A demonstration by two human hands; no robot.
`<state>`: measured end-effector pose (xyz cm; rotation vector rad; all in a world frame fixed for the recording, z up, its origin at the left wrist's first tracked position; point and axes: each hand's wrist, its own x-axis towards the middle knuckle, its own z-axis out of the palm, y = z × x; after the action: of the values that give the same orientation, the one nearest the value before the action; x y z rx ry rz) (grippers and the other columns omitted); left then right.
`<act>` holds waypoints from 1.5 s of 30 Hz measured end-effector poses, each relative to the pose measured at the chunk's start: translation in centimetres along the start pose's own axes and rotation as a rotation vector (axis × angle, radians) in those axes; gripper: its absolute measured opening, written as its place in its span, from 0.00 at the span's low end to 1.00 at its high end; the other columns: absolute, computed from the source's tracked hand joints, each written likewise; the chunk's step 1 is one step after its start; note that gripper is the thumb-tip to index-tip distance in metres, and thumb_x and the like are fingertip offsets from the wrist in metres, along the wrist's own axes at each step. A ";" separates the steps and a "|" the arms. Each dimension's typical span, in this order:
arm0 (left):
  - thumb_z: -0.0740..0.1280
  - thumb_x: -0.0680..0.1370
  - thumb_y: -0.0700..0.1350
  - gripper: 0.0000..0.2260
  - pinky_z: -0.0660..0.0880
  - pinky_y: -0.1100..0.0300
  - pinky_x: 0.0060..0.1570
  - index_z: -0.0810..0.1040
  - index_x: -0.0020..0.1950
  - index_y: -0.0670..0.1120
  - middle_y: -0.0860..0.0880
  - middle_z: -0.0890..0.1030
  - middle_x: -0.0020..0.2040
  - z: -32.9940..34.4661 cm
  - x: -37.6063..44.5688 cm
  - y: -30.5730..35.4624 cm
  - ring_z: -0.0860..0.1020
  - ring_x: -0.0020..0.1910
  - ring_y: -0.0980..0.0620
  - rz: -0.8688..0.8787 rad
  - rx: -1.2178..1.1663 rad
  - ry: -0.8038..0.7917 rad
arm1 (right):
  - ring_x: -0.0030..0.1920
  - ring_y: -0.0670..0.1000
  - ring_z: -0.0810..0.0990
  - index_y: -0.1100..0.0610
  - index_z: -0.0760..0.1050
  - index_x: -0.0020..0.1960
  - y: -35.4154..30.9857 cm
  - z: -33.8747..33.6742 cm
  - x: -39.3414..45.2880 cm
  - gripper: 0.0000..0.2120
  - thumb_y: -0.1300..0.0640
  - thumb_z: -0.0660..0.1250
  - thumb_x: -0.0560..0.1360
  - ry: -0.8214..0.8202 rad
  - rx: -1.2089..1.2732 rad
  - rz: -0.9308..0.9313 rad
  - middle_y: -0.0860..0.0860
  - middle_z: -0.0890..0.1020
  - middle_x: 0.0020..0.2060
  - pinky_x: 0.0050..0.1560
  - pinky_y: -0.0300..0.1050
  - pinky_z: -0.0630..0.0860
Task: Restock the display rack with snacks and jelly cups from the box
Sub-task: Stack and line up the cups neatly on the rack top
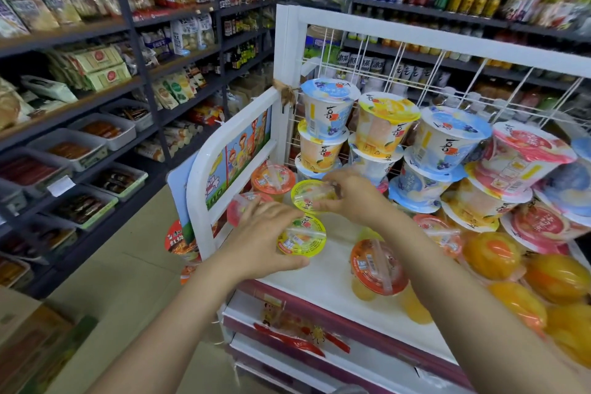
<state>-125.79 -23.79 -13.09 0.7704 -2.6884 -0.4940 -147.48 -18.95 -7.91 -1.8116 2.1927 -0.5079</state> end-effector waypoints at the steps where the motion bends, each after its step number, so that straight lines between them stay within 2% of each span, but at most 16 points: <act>1: 0.69 0.68 0.71 0.41 0.40 0.53 0.76 0.63 0.77 0.56 0.56 0.65 0.75 -0.3 0.1 0.3 0.57 0.75 0.55 -0.002 0.003 -0.021 | 0.55 0.53 0.76 0.62 0.77 0.63 0.4 -0.7 -0.6 0.25 0.48 0.75 0.72 0.023 -0.010 -0.014 0.53 0.76 0.53 0.52 0.44 0.71; 3: 0.63 0.64 0.75 0.46 0.40 0.55 0.75 0.61 0.78 0.56 0.55 0.61 0.77 -0.9 0.6 1.4 0.53 0.76 0.56 0.011 -0.022 -0.019 | 0.52 0.54 0.78 0.63 0.80 0.56 1.4 -2.3 -1.9 0.17 0.52 0.74 0.74 0.076 -0.022 -0.002 0.55 0.80 0.51 0.50 0.48 0.74; 5: 0.62 0.65 0.76 0.44 0.39 0.62 0.73 0.64 0.77 0.56 0.56 0.62 0.77 -0.8 1.4 3.1 0.53 0.75 0.58 0.075 -0.071 0.036 | 0.52 0.54 0.79 0.62 0.81 0.56 2.7 -3.5 -3.2 0.16 0.51 0.74 0.74 0.117 -0.041 0.043 0.55 0.81 0.51 0.50 0.48 0.74; 7: 0.62 0.67 0.75 0.39 0.43 0.62 0.72 0.70 0.73 0.56 0.55 0.69 0.73 0.1 2.1 5.2 0.59 0.73 0.55 0.149 -0.101 0.048 | 0.55 0.54 0.78 0.59 0.79 0.61 4.1 -3.9 -4.2 0.21 0.48 0.75 0.72 0.082 -0.076 0.118 0.54 0.81 0.56 0.54 0.49 0.75; 9: 0.62 0.68 0.75 0.37 0.45 0.59 0.73 0.72 0.71 0.56 0.56 0.73 0.69 1.4 2.7 7.1 0.65 0.71 0.54 0.193 -0.089 -0.008 | 0.58 0.53 0.77 0.56 0.77 0.65 5.2 -3.9 -4.9 0.28 0.45 0.76 0.70 0.009 -0.090 0.202 0.53 0.79 0.61 0.57 0.49 0.75; 13: 0.65 0.66 0.76 0.40 0.42 0.57 0.73 0.70 0.73 0.56 0.55 0.74 0.69 3.2 3.2 9.2 0.66 0.70 0.53 0.226 0.037 -0.082 | 0.64 0.55 0.73 0.54 0.69 0.73 6.1 -3.5 -6.0 0.40 0.39 0.76 0.68 -0.054 -0.100 0.273 0.54 0.72 0.67 0.63 0.50 0.73; 17: 0.68 0.64 0.75 0.44 0.45 0.55 0.74 0.69 0.74 0.53 0.54 0.75 0.68 3.6 3.4 9.5 0.67 0.69 0.51 0.226 0.052 -0.079 | 0.62 0.56 0.74 0.53 0.67 0.74 6.4 -3.0 -6.4 0.38 0.39 0.74 0.70 -0.025 -0.112 0.294 0.55 0.70 0.65 0.59 0.47 0.71; 22: 0.70 0.61 0.75 0.46 0.44 0.57 0.73 0.71 0.73 0.52 0.53 0.77 0.65 4.0 3.7 8.8 0.70 0.68 0.51 0.231 0.023 -0.084 | 0.61 0.56 0.75 0.53 0.69 0.73 6.2 -2.4 -6.6 0.39 0.36 0.74 0.68 0.045 -0.082 0.325 0.54 0.68 0.64 0.61 0.49 0.71; 26: 0.65 0.58 0.77 0.46 0.43 0.59 0.74 0.75 0.70 0.52 0.52 0.79 0.60 3.9 3.8 8.2 0.73 0.64 0.51 0.215 -0.027 -0.073 | 0.57 0.55 0.76 0.53 0.71 0.71 6.2 -2.3 -6.5 0.38 0.36 0.75 0.67 0.052 -0.033 0.301 0.54 0.69 0.61 0.57 0.45 0.71; 29: 0.63 0.58 0.78 0.47 0.38 0.60 0.74 0.74 0.70 0.54 0.52 0.79 0.59 3.2 3.7 7.8 0.72 0.65 0.53 0.207 0.005 -0.080 | 0.54 0.53 0.73 0.55 0.71 0.71 6.4 -2.6 -6.4 0.38 0.38 0.76 0.68 0.034 -0.025 0.275 0.55 0.70 0.58 0.56 0.45 0.71; 32: 0.65 0.59 0.77 0.46 0.33 0.64 0.72 0.73 0.71 0.54 0.51 0.79 0.61 2.4 3.4 7.1 0.71 0.67 0.53 0.176 0.005 -0.077 | 0.52 0.52 0.71 0.56 0.73 0.69 6.3 -2.8 -6.2 0.35 0.41 0.76 0.68 0.037 -0.023 0.260 0.55 0.71 0.55 0.53 0.46 0.72; 35: 0.71 0.60 0.75 0.44 0.39 0.58 0.75 0.72 0.72 0.56 0.52 0.78 0.62 1.9 3.2 6.6 0.70 0.68 0.54 0.142 0.002 -0.073 | 0.49 0.52 0.70 0.57 0.76 0.66 5.9 -2.5 -5.8 0.32 0.41 0.76 0.68 0.049 -0.027 0.244 0.53 0.71 0.48 0.48 0.46 0.70; 38: 0.67 0.58 0.76 0.47 0.42 0.56 0.76 0.70 0.73 0.56 0.53 0.77 0.65 1.7 3.0 6.3 0.68 0.70 0.55 0.127 0.010 -0.094 | 0.48 0.52 0.71 0.57 0.78 0.61 5.1 -2.0 -5.3 0.27 0.44 0.77 0.68 0.085 -0.011 0.202 0.49 0.70 0.43 0.45 0.44 0.68; 41: 0.70 0.60 0.74 0.47 0.40 0.57 0.75 0.69 0.74 0.55 0.53 0.75 0.68 1.7 3.0 6.1 0.65 0.72 0.55 0.123 -0.016 -0.112 | 0.53 0.52 0.73 0.58 0.80 0.59 4.5 -1.5 -4.7 0.24 0.46 0.78 0.68 0.106 0.007 0.173 0.50 0.71 0.47 0.46 0.42 0.69; 45: 0.74 0.64 0.70 0.45 0.38 0.56 0.76 0.65 0.77 0.56 0.53 0.70 0.73 1.3 2.9 6.1 0.59 0.75 0.56 0.104 -0.005 -0.153 | 0.61 0.53 0.72 0.60 0.79 0.62 4.3 -1.1 -4.2 0.28 0.44 0.77 0.69 0.091 -0.030 0.202 0.57 0.75 0.56 0.49 0.39 0.65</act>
<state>-131.44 -20.22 -11.26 0.6105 -2.8487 -0.5544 -150.97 -14.05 -8.84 -1.5864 2.4231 -0.5255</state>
